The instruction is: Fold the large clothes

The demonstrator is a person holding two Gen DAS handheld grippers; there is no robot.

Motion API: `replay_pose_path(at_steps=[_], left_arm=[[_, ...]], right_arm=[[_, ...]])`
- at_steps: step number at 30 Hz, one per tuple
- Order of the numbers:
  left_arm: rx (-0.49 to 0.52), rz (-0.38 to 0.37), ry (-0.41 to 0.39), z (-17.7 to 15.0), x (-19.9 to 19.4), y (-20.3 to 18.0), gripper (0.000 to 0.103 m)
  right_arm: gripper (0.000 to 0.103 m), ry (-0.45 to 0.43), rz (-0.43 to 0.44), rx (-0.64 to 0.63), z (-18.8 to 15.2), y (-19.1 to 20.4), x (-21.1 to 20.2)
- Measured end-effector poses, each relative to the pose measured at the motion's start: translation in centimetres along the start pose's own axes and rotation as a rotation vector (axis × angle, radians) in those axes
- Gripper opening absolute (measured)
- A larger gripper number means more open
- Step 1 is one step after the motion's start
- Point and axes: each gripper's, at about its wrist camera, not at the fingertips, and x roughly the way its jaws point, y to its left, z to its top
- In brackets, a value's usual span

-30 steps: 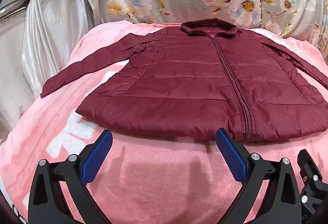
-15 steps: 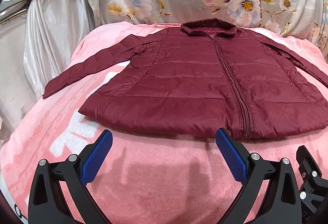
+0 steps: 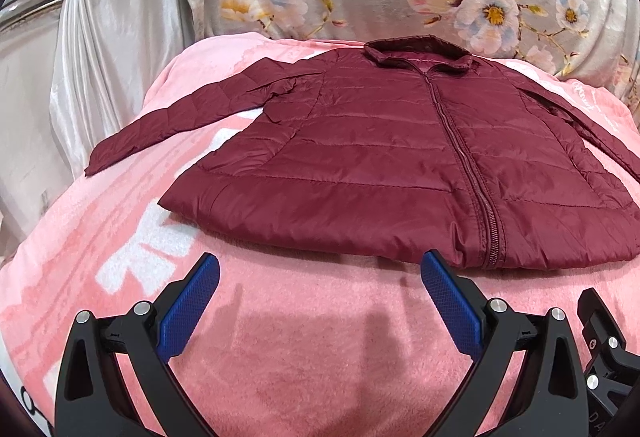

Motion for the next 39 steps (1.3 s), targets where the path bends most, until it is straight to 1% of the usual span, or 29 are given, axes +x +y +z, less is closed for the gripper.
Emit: replay_pose_path(at_steps=[22, 39], left_arm=[[0.029, 0.012, -0.007, -0.43, -0.11, -0.25, 0.098], [0.027, 0.014, -0.005, -0.41, -0.12, -0.26, 0.098]], right_arm=[[0.098, -0.016, 0.001, -0.003, -0.18, 0.16, -0.01], [0.098, -0.019, 0.002, -0.001, -0.29, 0.11, 0.04]])
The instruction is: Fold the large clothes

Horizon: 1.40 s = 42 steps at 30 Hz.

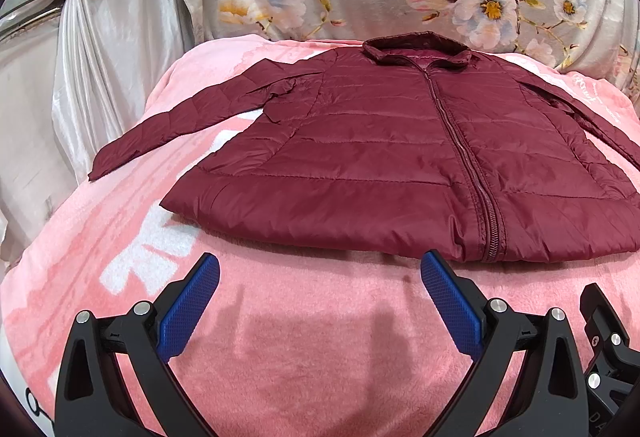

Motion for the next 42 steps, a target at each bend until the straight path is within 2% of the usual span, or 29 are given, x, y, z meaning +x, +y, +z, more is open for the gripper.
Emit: replay_pose_path(at_steps=[34, 38, 42], left_arm=[[-0.025, 0.019, 0.018, -0.4, -0.1, 0.7, 0.098], [-0.038, 0.010, 0.048, -0.3, 0.2, 1.1, 0.098], [-0.039, 0.013, 0.076, 0.3, 0.5, 1.9, 0.098]], right_arm=[[0.098, -0.002, 0.021, -0.004, -0.3, 0.4, 0.0], [0.098, 0.030, 0.057, 0.031, 0.0, -0.6, 0.4], [0.098, 0.029, 0.047, 0.083, 1.6, -3.8, 0.4]])
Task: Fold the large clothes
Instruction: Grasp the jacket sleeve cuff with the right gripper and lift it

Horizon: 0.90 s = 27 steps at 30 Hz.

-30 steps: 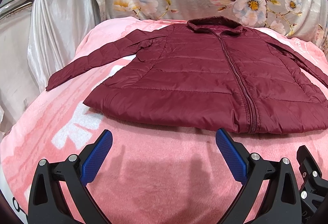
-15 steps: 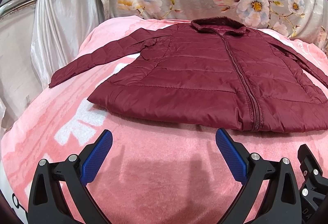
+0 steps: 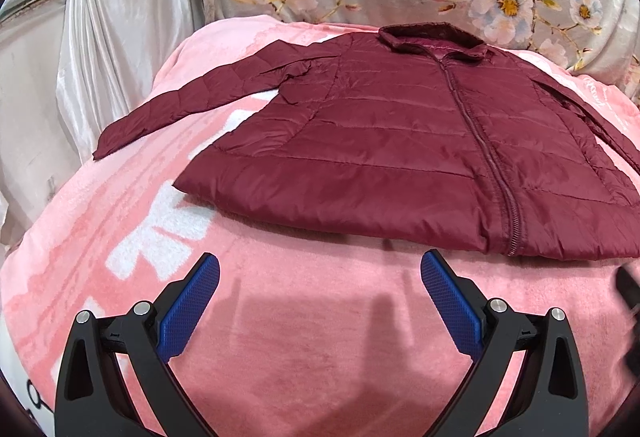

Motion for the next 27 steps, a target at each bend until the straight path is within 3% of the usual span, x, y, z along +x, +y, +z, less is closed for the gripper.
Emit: replay_pose_path(at_steps=[4, 9, 15, 22, 27], left_arm=[[-0.021, -0.009, 0.017, 1.7, 0.2, 1.3, 0.098], [-0.069, -0.029, 0.043, 4.5, 0.7, 3.4, 0.098], [-0.059, 0.017, 0.033, 7.7, 1.9, 5.2, 0.098], [-0.023, 0.061, 0.003, 10.4, 3.9, 4.8, 0.098], [-0.023, 0.050, 0.012, 10.8, 5.6, 3.7, 0.098]], right_arm=[[0.098, 0.003, -0.021, 0.103, 2.6, -5.2, 0.8], [0.098, 0.043, -0.030, 0.370, 5.2, -15.5, 4.2], [0.098, 0.032, -0.142, 0.576, 6.4, -25.3, 7.9], [0.098, 0.003, -0.186, 0.735, 7.4, -32.3, 12.0], [0.098, -0.053, -0.197, 0.848, 7.1, -35.7, 14.0]])
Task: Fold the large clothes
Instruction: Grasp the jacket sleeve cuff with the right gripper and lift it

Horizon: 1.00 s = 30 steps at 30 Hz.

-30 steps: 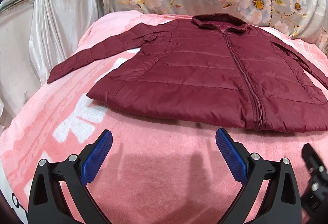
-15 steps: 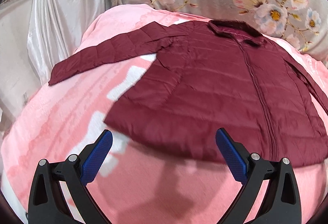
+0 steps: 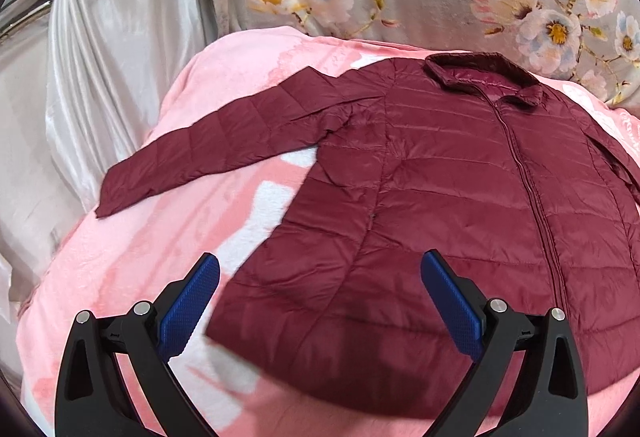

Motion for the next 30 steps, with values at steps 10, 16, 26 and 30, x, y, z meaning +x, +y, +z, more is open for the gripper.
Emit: replay_pose_path(at_steps=[10, 16, 26, 30], left_arm=[[-0.019, 0.013, 0.053, -0.7, 3.0, -0.6, 0.098], [-0.035, 0.025, 0.061, -0.9, 3.6, 0.1, 0.098], [-0.064, 0.055, 0.071, -1.6, 3.7, 2.7, 0.098], [-0.085, 0.053, 0.076, -1.8, 4.0, 4.0, 0.098]], right_arm=[[0.008, -0.060, -0.003, -0.111, 1.6, 4.7, 2.1], [0.007, -0.188, 0.214, -0.362, -1.3, 16.8, -2.8], [0.007, -0.063, 0.598, -0.762, -15.6, 36.2, -6.6], [0.007, 0.019, 0.649, -0.901, -23.5, 40.2, -5.7]])
